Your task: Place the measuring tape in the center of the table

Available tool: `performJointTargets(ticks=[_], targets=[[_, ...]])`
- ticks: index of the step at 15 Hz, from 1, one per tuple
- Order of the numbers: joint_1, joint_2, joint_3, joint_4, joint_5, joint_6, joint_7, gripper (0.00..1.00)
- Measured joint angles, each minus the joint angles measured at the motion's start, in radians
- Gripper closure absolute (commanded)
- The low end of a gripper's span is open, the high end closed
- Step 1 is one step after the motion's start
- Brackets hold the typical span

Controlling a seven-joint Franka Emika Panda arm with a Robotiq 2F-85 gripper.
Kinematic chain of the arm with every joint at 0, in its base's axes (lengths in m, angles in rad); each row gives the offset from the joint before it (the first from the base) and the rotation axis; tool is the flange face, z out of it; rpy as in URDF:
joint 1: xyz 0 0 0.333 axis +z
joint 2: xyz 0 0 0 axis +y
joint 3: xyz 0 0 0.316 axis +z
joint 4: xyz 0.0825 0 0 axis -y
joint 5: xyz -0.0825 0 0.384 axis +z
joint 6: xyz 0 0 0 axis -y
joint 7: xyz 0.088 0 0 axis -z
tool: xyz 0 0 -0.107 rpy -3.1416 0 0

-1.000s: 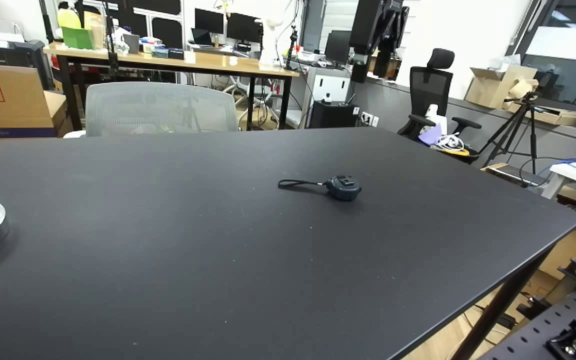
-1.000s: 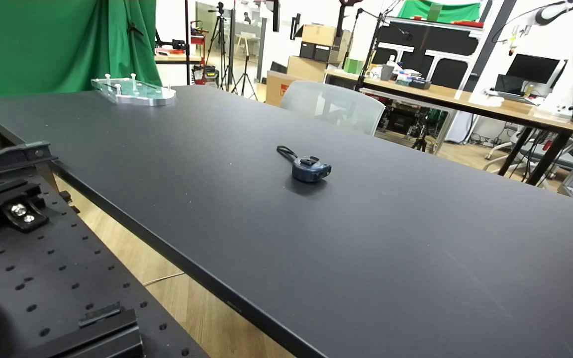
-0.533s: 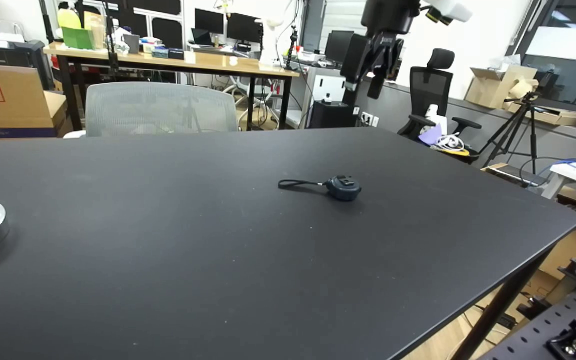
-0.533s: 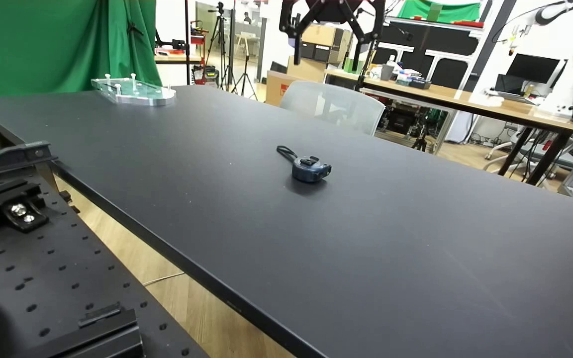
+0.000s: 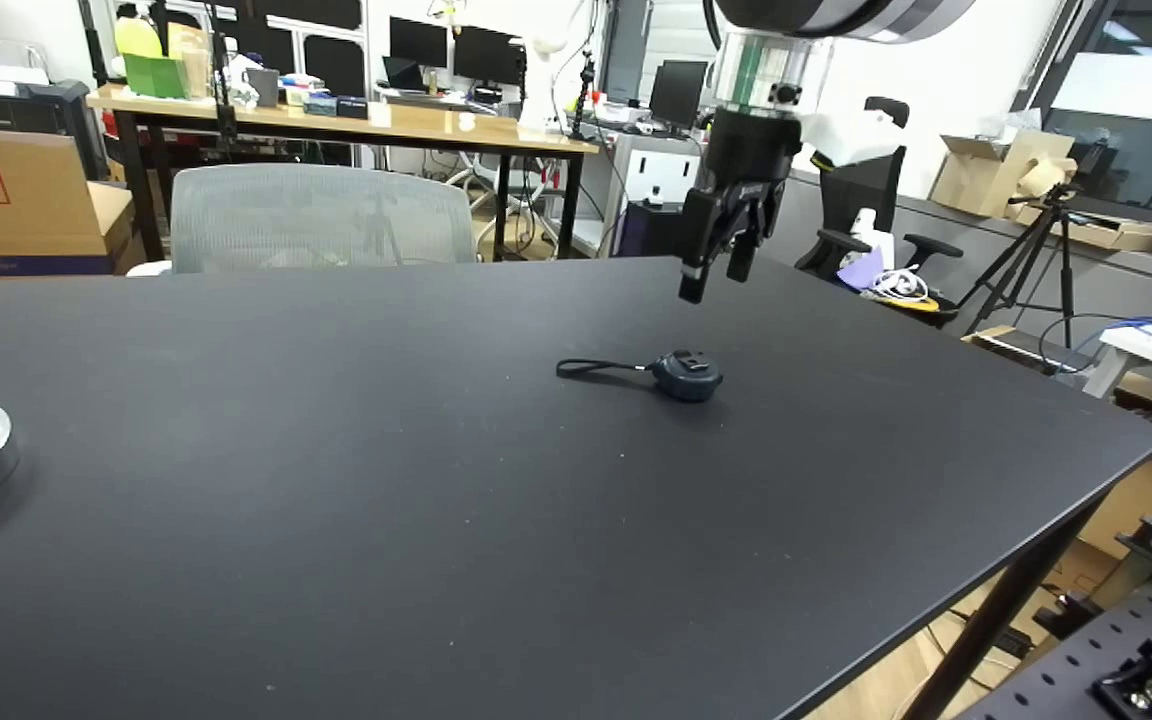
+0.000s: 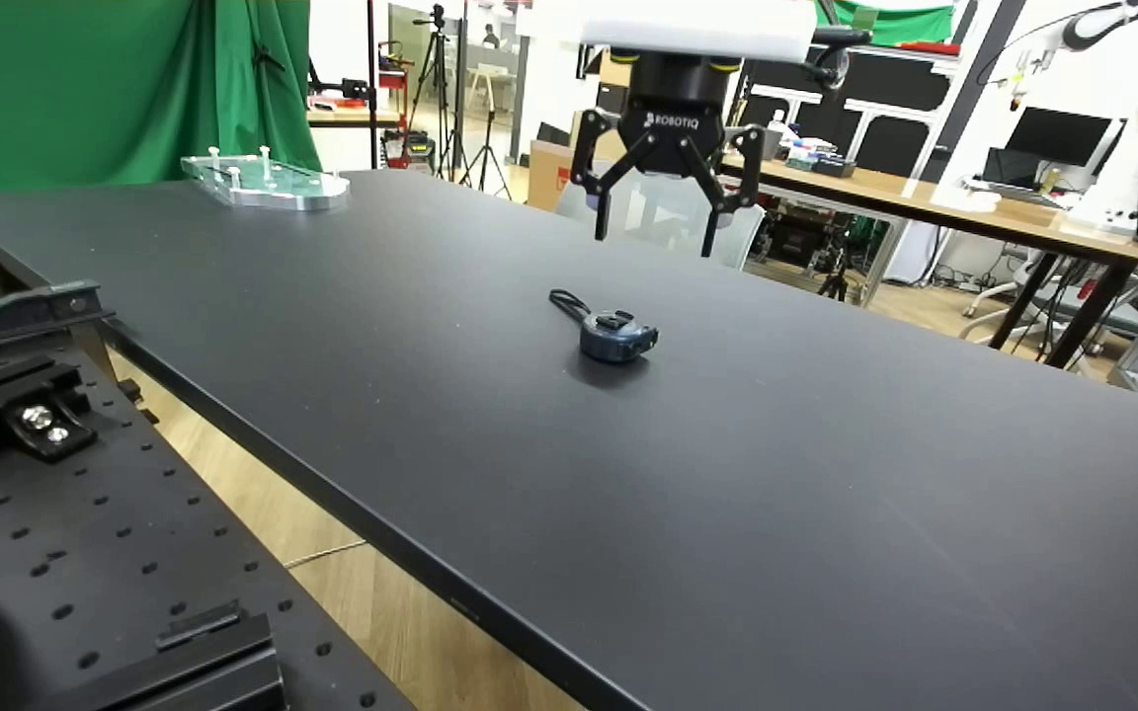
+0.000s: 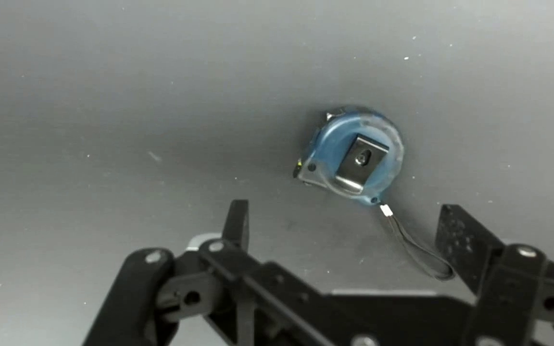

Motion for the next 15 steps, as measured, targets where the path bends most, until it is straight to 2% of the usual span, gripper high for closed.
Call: performJointTargets(ticks=[7, 15], targets=[[-0.005, 0.134, 0.004, 0.044, -0.083, 0.029, 0.052, 0.00], [0.010, 0.177, 0.011, 0.046, -0.148, 0.029, 0.078, 0.00]])
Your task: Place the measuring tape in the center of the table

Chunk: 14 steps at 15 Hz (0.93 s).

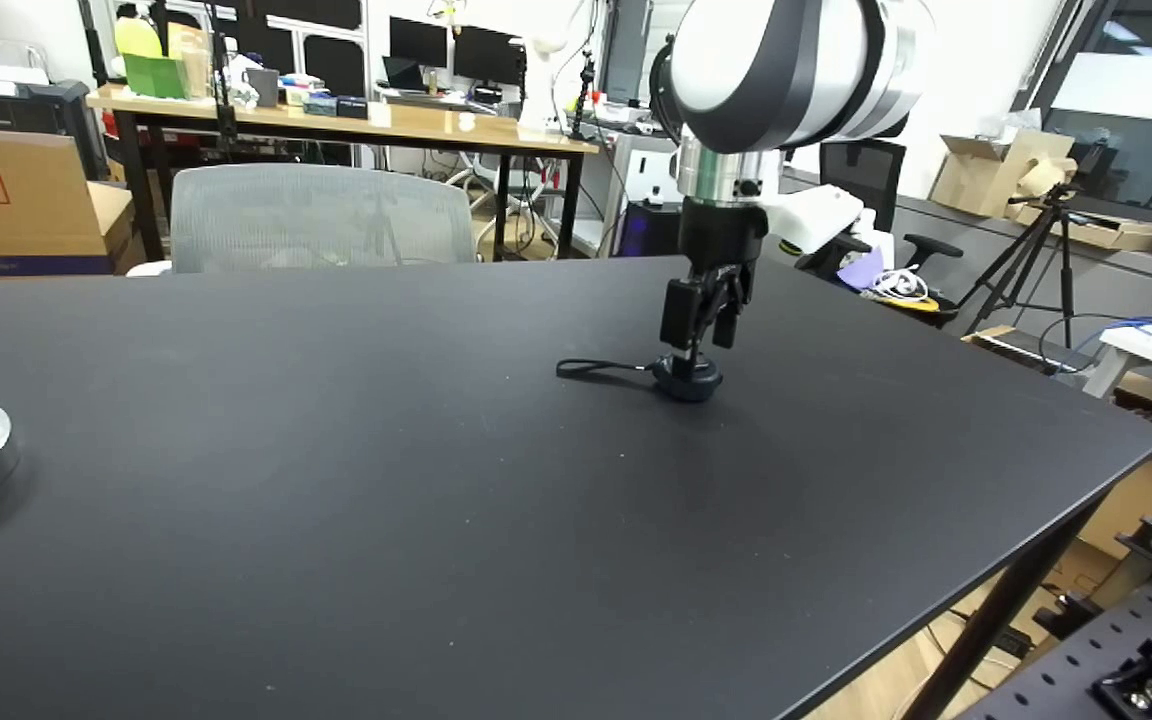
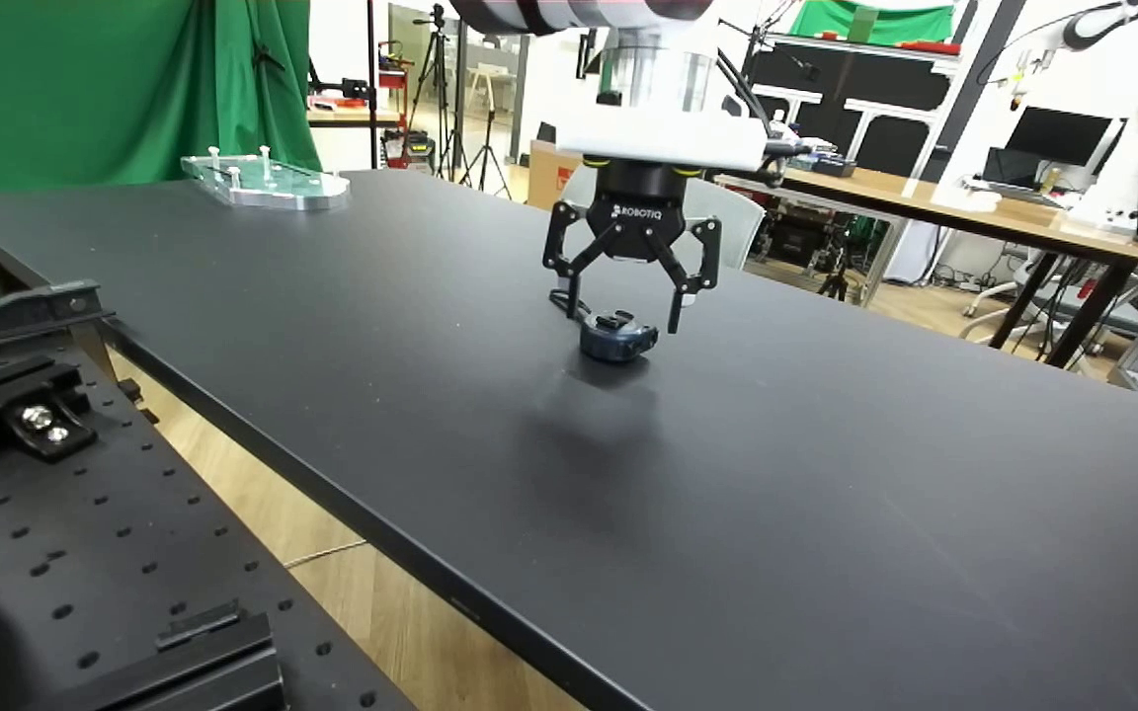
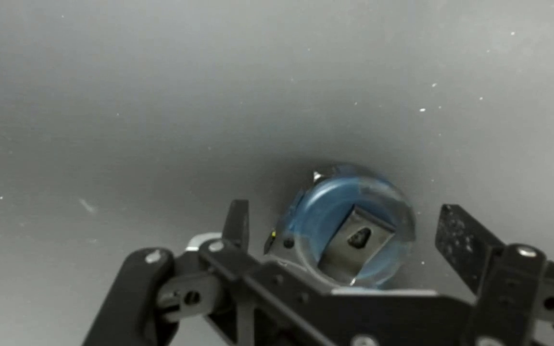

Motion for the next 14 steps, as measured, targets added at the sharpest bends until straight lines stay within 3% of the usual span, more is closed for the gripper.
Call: performJointTargets(ticks=[13, 14], targets=[[0.027, 0.073, 0.000, 0.073, -0.083, -0.005, 0.015, 0.00], [0.028, 0.079, 0.000, 0.078, -0.086, -0.005, 0.015, 0.25]])
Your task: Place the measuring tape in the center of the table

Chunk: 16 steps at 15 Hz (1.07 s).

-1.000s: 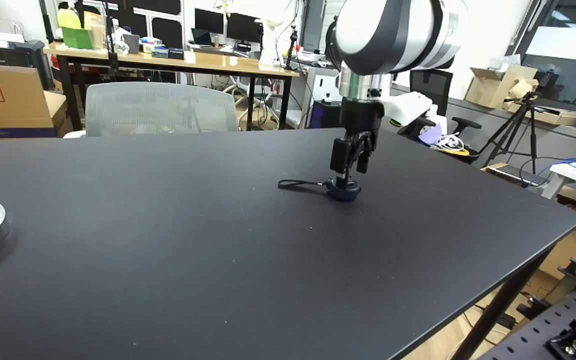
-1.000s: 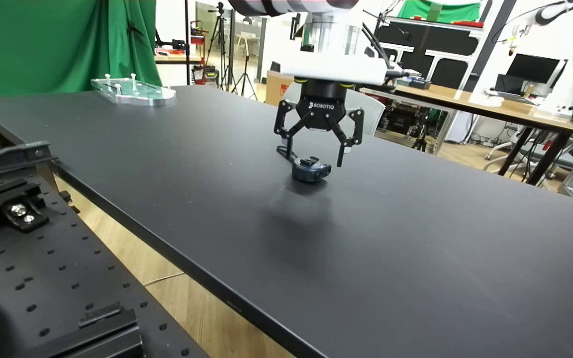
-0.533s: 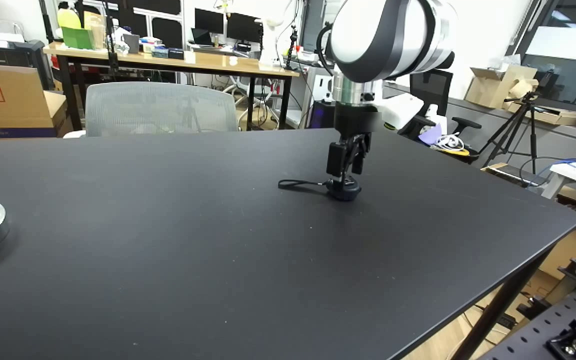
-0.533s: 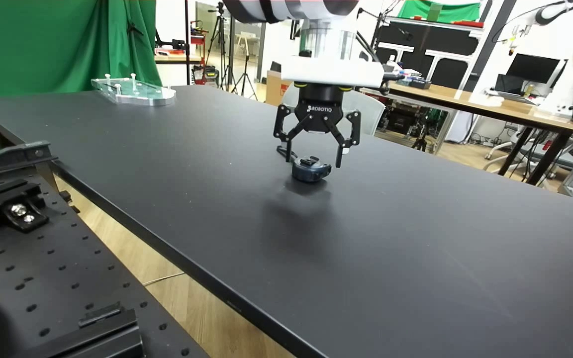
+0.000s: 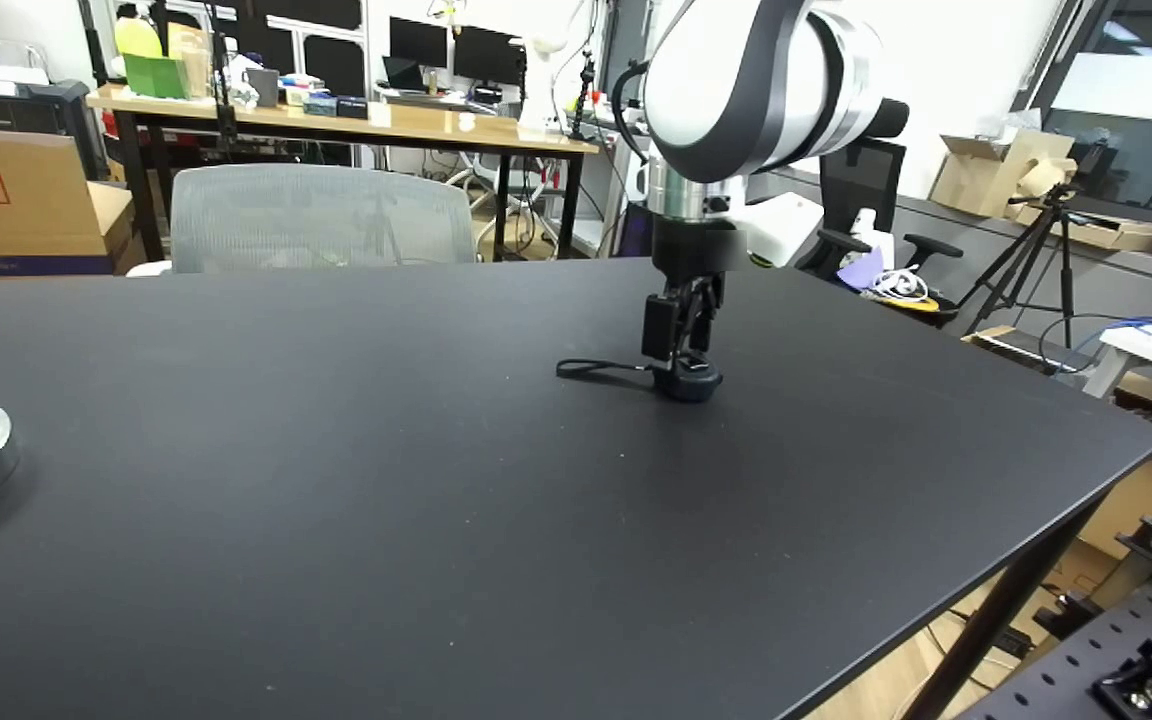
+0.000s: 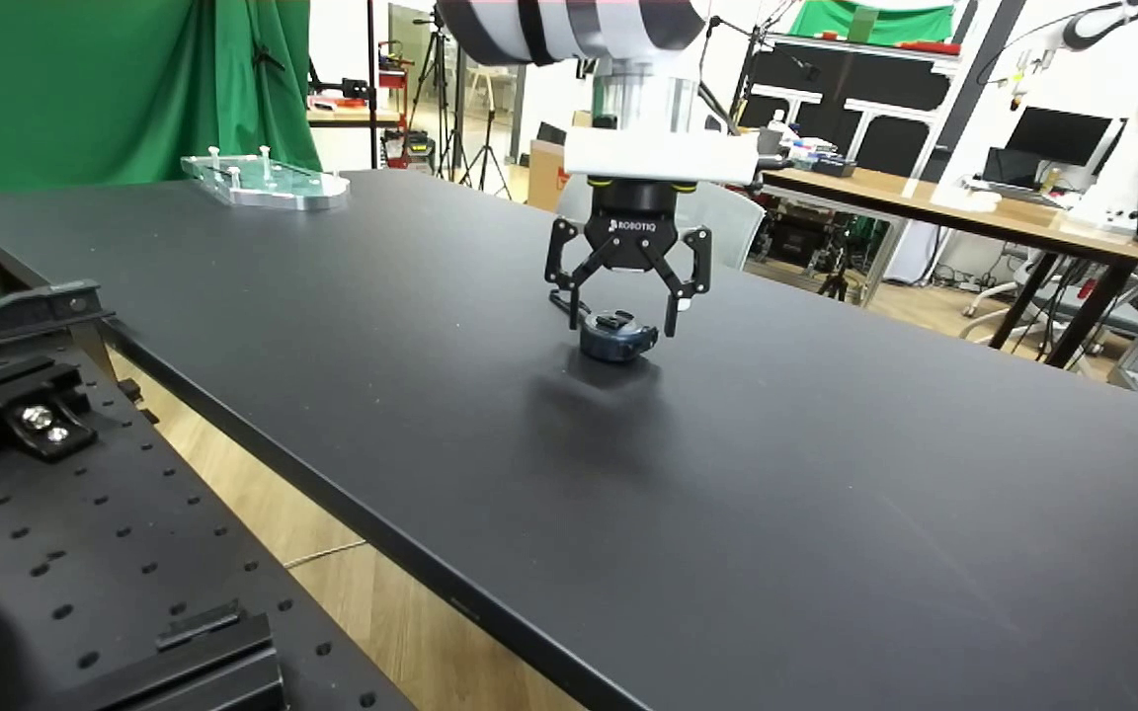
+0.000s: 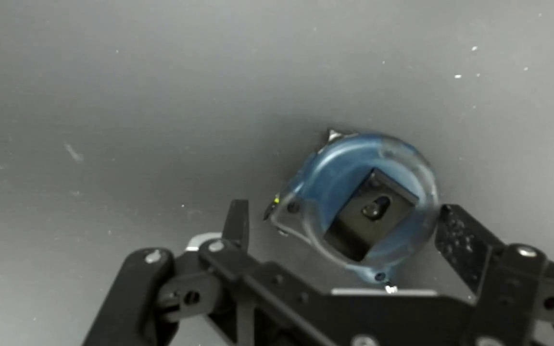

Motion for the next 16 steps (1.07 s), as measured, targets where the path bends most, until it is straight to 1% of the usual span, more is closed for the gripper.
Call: performJointTargets(ticks=[1, 3, 4, 11, 16], targets=[[0.001, 0.006, 0.000, 0.004, -0.002, -0.001, 0.000, 0.26], [0.002, 0.015, 0.000, 0.014, -0.004, -0.006, -0.001, 0.40], [0.003, 0.017, 0.001, 0.018, -0.005, -0.012, -0.001, 0.43], [0.003, 0.017, 0.014, 0.024, -0.013, -0.025, -0.007, 0.43], [0.002, -0.019, 0.058, 0.012, -0.009, -0.025, -0.008, 0.43]])
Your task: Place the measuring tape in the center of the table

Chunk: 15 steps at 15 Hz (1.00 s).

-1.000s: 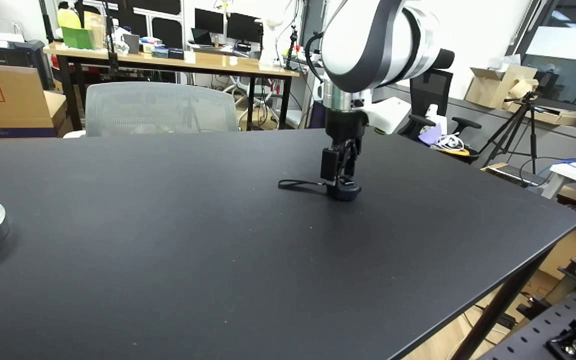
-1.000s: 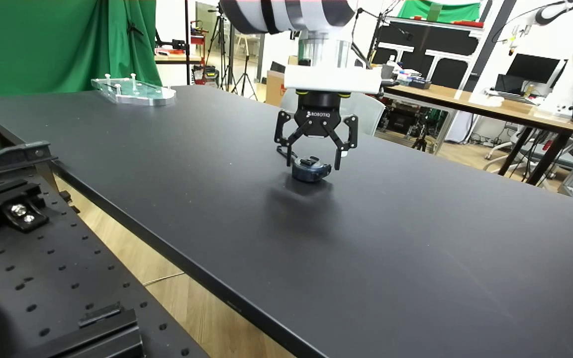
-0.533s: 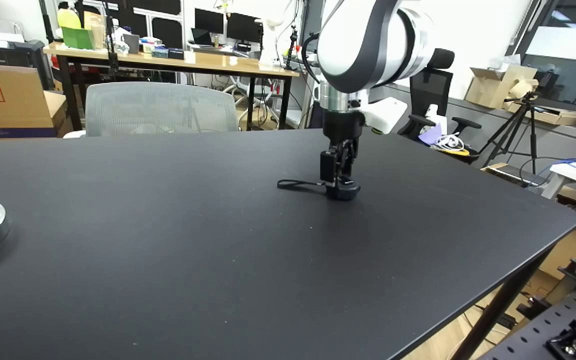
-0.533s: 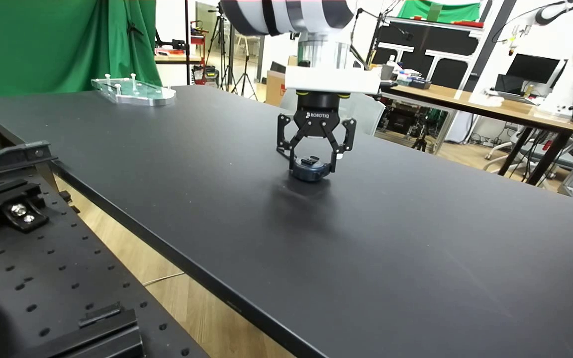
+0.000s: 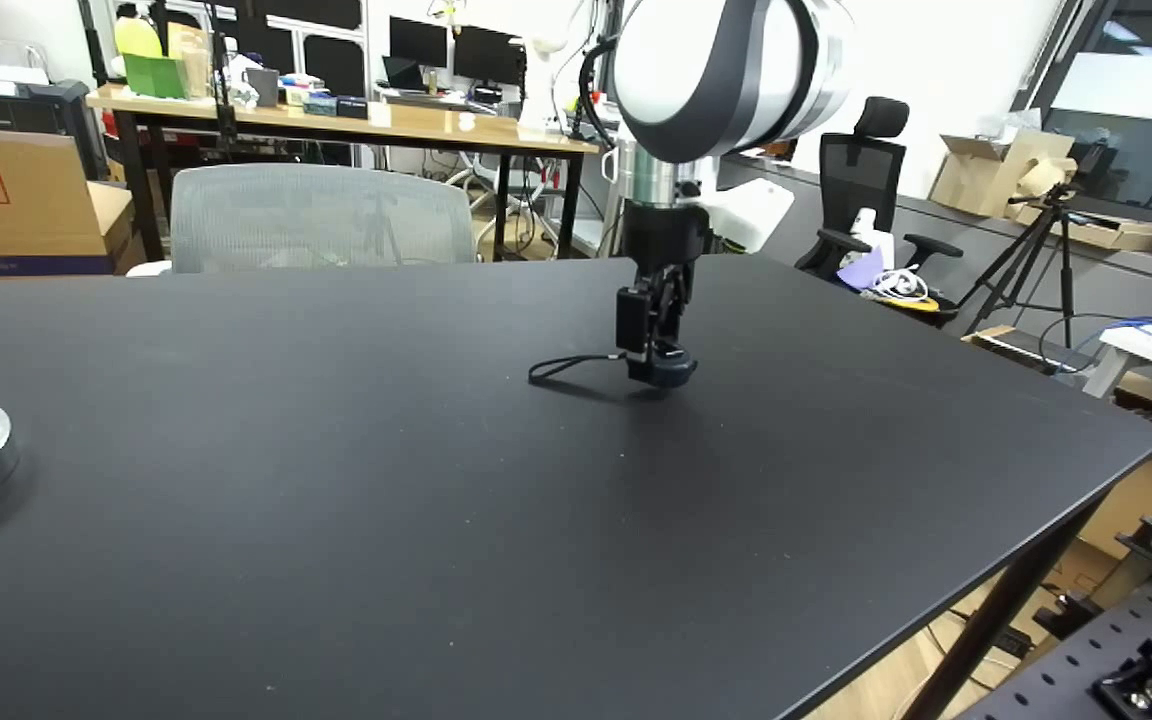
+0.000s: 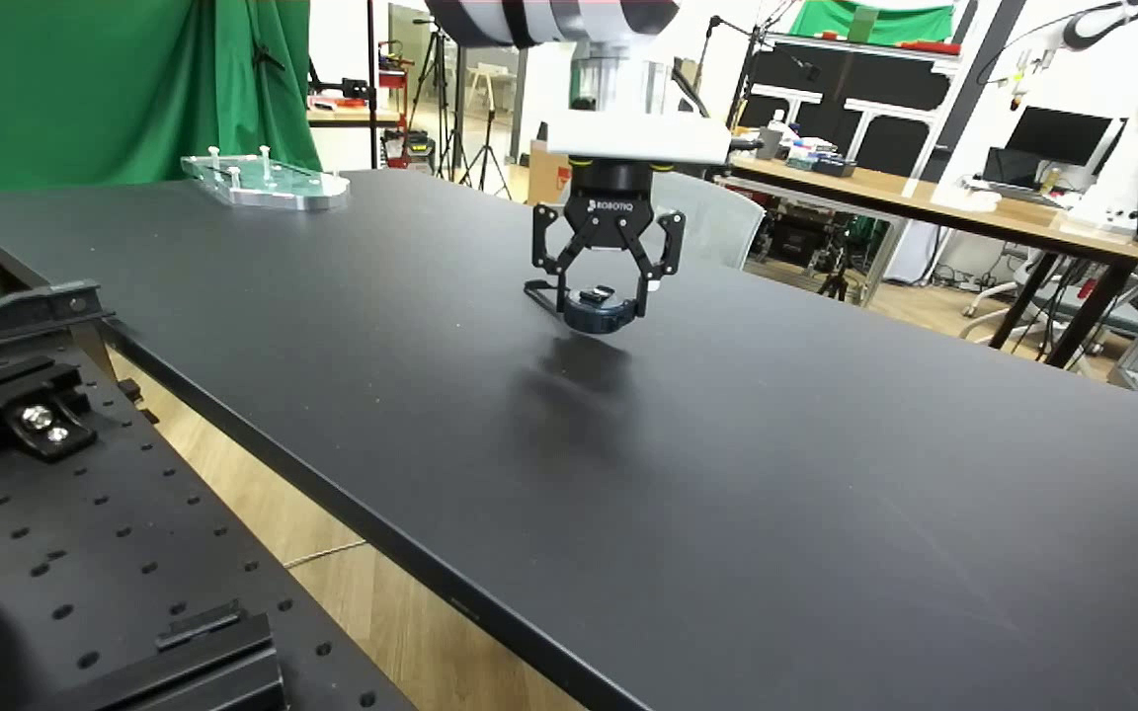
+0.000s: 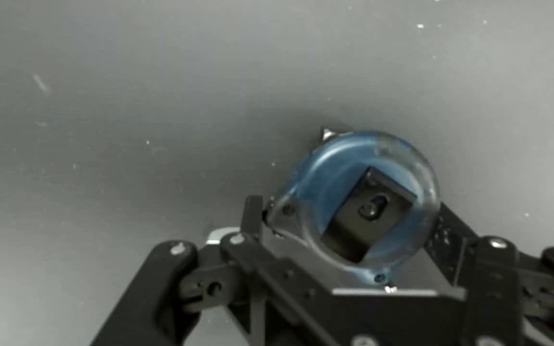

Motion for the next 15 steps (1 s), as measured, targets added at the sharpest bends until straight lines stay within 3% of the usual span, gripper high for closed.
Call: performJointTargets(ticks=[8, 15], targets=[[0.026, -0.088, 0.106, -0.034, 0.034, -0.050, -0.004, 0.43], [0.067, -0.046, 0.119, -0.027, 0.035, -0.095, -0.003, 0.43]])
